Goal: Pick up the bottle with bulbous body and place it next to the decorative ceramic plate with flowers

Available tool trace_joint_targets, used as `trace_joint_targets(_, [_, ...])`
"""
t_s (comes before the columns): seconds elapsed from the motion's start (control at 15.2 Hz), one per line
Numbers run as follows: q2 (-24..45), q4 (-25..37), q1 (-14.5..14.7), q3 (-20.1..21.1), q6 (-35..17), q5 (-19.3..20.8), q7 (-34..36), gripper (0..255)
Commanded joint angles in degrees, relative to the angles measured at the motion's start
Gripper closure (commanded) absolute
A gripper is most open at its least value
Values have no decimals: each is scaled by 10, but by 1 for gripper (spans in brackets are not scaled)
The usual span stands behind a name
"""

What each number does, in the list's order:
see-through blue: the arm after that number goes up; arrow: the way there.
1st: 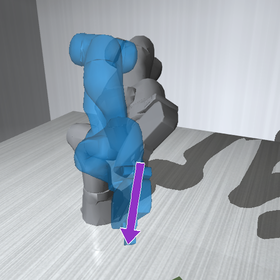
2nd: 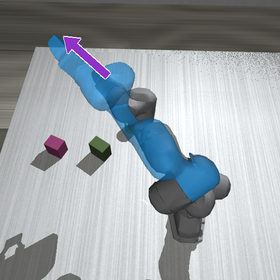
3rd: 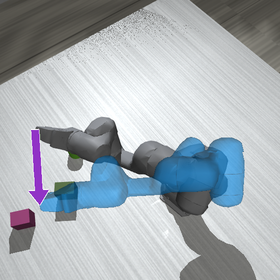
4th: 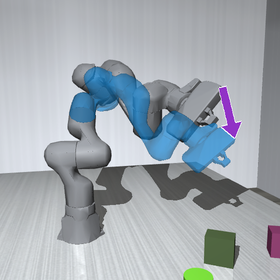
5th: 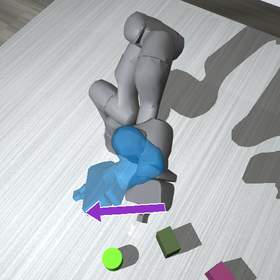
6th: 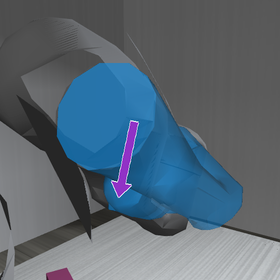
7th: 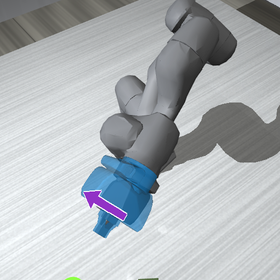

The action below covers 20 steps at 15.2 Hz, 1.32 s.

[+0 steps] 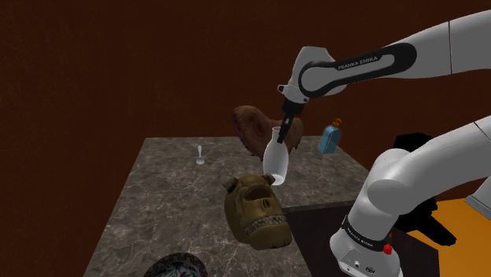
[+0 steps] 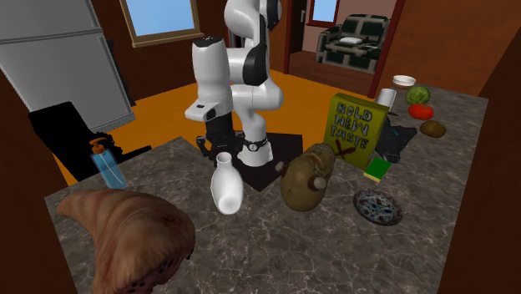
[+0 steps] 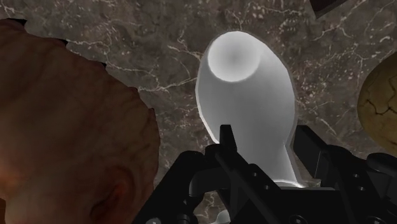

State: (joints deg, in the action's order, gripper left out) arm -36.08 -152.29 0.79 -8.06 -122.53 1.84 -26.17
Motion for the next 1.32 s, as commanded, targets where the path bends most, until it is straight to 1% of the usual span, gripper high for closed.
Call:
trace_joint_targets(0.0, [-4,12,0,1,16,0,1,255])
trace_joint_targets(0.59, [-19,72,1,6,91,-2,4,255])
trace_joint_targets(1.25, [-22,147,3,10,169,-5,7,255])
